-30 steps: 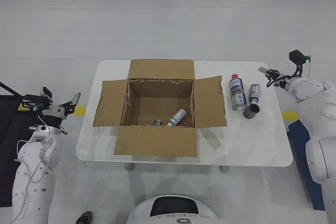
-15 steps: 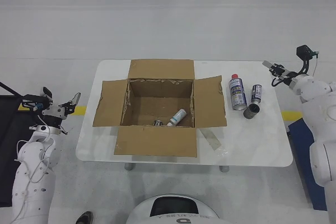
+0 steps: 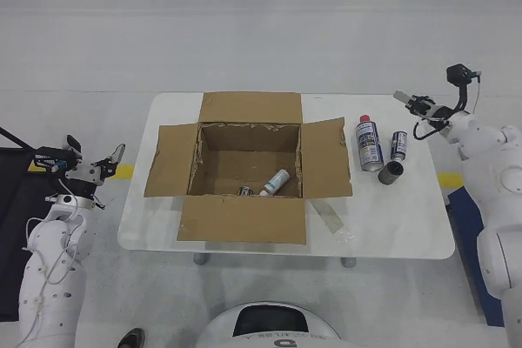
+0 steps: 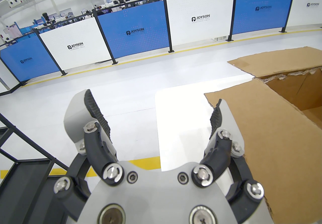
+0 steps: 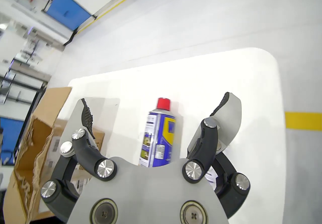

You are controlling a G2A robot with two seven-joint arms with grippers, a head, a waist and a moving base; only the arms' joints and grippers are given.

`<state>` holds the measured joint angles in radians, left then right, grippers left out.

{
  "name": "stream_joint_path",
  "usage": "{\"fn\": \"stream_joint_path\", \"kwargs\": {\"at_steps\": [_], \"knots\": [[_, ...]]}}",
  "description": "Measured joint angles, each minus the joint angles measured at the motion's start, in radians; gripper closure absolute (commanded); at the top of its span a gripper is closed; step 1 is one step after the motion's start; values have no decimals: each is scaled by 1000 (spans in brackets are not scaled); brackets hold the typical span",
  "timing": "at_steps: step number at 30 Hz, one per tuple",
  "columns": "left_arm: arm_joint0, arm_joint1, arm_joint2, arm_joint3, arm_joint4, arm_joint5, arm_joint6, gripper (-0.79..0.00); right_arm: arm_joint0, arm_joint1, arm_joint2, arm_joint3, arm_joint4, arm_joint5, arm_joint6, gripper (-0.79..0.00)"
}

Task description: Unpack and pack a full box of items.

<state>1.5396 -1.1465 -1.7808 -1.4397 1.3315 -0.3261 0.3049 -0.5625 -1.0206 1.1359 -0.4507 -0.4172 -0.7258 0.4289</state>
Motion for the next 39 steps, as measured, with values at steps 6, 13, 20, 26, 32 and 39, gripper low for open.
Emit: {"fn": "stream_joint_path", "kwargs": {"at_steps": [6,13,20,26,32,39], "knots": [[0,0,0,0,0,0,0,-785,-136,6,-13,-358,31,-46,58,-785],[0,0,0,0,0,0,0,-785,-157,5,-8,-421,83,-13,68,-785],[0,0,0,0,0,0,0,-785,-162,2,-29,-458,137,-100,104,-785],[0,0,0,0,0,0,0,-785,-80,-5,-143,-676,21,-291,286,-785],[0,0,0,0,0,0,0,-785,56,-42,-394,-742,-45,-286,368,-785],[0,0,0,0,0,0,0,-785,274,-180,-822,-524,-4,-286,379,-613]]}}
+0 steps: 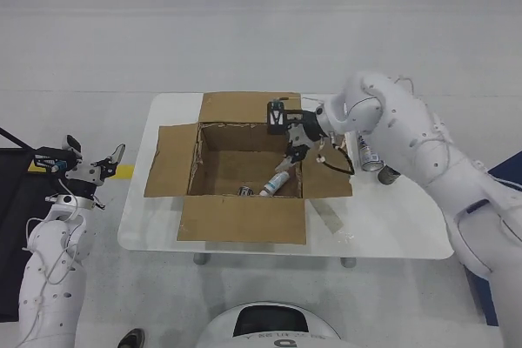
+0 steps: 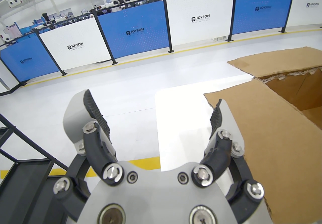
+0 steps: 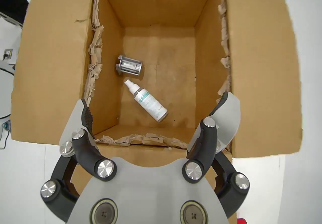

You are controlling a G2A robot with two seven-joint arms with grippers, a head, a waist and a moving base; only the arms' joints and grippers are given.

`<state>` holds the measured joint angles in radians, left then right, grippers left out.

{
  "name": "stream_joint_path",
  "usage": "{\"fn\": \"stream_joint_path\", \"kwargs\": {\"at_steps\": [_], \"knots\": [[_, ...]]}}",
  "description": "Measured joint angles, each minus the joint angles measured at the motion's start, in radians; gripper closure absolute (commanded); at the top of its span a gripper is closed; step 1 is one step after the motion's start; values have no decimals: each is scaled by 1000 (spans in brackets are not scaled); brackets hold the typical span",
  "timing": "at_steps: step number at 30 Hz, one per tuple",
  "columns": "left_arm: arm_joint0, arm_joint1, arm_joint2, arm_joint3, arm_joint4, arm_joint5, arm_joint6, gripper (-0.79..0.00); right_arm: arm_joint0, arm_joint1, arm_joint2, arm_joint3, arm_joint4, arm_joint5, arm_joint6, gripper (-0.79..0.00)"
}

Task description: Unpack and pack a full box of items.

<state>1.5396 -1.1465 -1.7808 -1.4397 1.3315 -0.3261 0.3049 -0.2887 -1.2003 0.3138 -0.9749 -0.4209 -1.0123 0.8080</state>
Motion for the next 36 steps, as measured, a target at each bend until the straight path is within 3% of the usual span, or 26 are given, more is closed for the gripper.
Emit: {"fn": "stream_joint_path", "kwargs": {"at_steps": [3,5,13,18,22,29,32,36], "knots": [[0,0,0,0,0,0,0,-785,57,-71,-131,89,-4,0,0,-526],[0,0,0,0,0,0,0,-785,58,-111,-150,141,-26,0,0,-459],[0,0,0,0,0,0,0,-785,28,-267,-144,335,-230,0,0,-446],[0,0,0,0,0,0,0,-785,13,-285,-144,350,-256,0,0,-459],[0,0,0,0,0,0,0,-785,2,-304,-144,363,-346,0,0,-619],[0,0,0,0,0,0,0,-785,3,-302,-144,362,-335,0,0,-646],[0,0,0,0,0,0,0,-785,3,-302,-144,362,-335,0,0,-779],[0,0,0,0,0,0,0,-785,1,-305,-144,362,-337,0,0,-785]]}}
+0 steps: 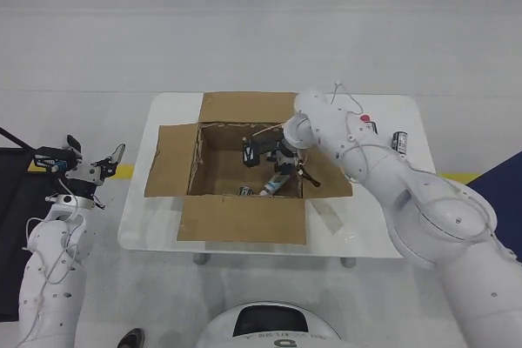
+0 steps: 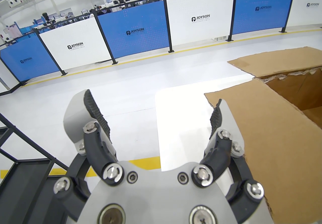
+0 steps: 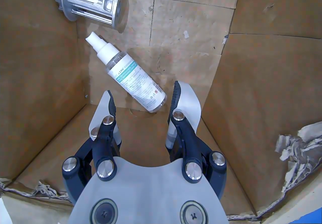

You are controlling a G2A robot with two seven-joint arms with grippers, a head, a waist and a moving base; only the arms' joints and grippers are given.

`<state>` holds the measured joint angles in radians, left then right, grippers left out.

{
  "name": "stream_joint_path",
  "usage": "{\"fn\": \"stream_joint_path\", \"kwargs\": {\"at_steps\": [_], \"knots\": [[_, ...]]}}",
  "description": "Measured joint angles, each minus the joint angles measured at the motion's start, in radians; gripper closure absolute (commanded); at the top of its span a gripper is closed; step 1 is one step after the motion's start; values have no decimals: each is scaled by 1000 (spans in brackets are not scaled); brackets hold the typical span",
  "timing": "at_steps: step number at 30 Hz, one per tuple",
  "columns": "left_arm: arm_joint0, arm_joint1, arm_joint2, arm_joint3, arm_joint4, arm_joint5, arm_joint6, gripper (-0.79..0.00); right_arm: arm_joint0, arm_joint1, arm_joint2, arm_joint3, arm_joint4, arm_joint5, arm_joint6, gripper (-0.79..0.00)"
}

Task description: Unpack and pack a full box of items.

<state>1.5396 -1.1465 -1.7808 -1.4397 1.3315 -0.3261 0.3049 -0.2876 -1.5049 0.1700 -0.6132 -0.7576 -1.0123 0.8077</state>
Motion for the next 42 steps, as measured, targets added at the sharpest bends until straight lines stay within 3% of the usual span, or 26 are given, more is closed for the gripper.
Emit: {"fn": "stream_joint_path", "kwargs": {"at_steps": [4,12,18,25,29,34,37,42], "knots": [[0,0,0,0,0,0,0,-785,-20,-22,0,9,-102,0,-10,-785],[0,0,0,0,0,0,0,-785,-20,-21,0,8,-107,0,-10,-785],[0,0,0,0,0,0,0,-785,-32,12,18,-64,-180,17,-115,-785],[0,0,0,0,0,0,0,-785,-77,28,11,-113,-218,39,-68,-785],[0,0,0,0,0,0,0,-785,-82,20,10,-103,-208,21,-41,-637],[0,0,0,0,0,0,0,-785,-89,-6,1,-76,-211,35,-11,-557],[0,0,0,0,0,0,0,-785,-95,-26,0,-55,-216,59,5,-391],[0,0,0,0,0,0,0,-785,-102,-63,0,-3,-253,128,20,-360]]}}
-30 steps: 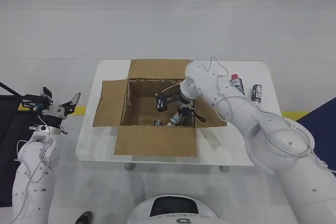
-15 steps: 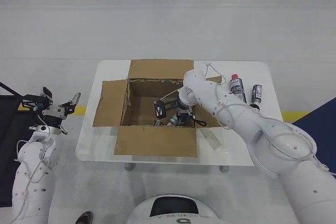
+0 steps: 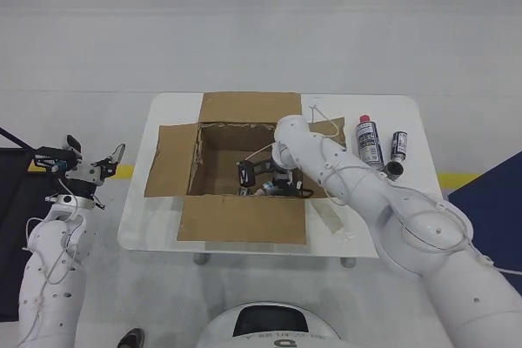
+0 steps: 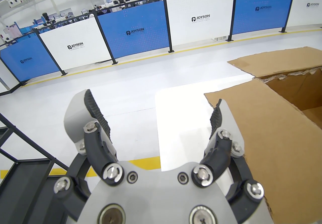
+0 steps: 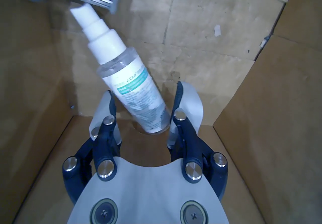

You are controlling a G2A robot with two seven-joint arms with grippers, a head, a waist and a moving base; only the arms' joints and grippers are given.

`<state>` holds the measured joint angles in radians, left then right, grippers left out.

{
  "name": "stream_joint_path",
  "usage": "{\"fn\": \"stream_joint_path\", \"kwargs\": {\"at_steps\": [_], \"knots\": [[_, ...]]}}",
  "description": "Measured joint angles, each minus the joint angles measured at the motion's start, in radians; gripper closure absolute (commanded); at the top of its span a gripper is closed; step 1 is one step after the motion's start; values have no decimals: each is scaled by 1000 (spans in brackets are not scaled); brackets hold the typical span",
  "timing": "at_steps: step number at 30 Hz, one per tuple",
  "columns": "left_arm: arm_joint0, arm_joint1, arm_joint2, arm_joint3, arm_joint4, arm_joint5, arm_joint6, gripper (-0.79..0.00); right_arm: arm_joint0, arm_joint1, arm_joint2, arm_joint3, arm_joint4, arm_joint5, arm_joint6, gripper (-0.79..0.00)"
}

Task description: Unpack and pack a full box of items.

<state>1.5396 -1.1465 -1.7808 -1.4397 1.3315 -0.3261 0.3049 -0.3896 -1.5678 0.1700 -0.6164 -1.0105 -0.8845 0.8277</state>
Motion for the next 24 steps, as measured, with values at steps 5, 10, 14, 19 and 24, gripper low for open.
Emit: {"fn": "stream_joint_path", "kwargs": {"at_steps": [5,10,14,19,24], "knots": [[0,0,0,0,0,0,0,-785,1,-34,1,67,-16,34,-5,-308],[0,0,0,0,0,0,0,-785,11,-63,5,124,-20,19,-33,0],[0,0,0,0,0,0,0,-785,22,-78,12,151,-18,-20,-69,0],[0,0,0,0,0,0,0,-785,46,-78,30,166,-12,-91,-153,0],[0,0,0,0,0,0,0,-785,63,-58,50,138,-34,-116,-246,0]]}}
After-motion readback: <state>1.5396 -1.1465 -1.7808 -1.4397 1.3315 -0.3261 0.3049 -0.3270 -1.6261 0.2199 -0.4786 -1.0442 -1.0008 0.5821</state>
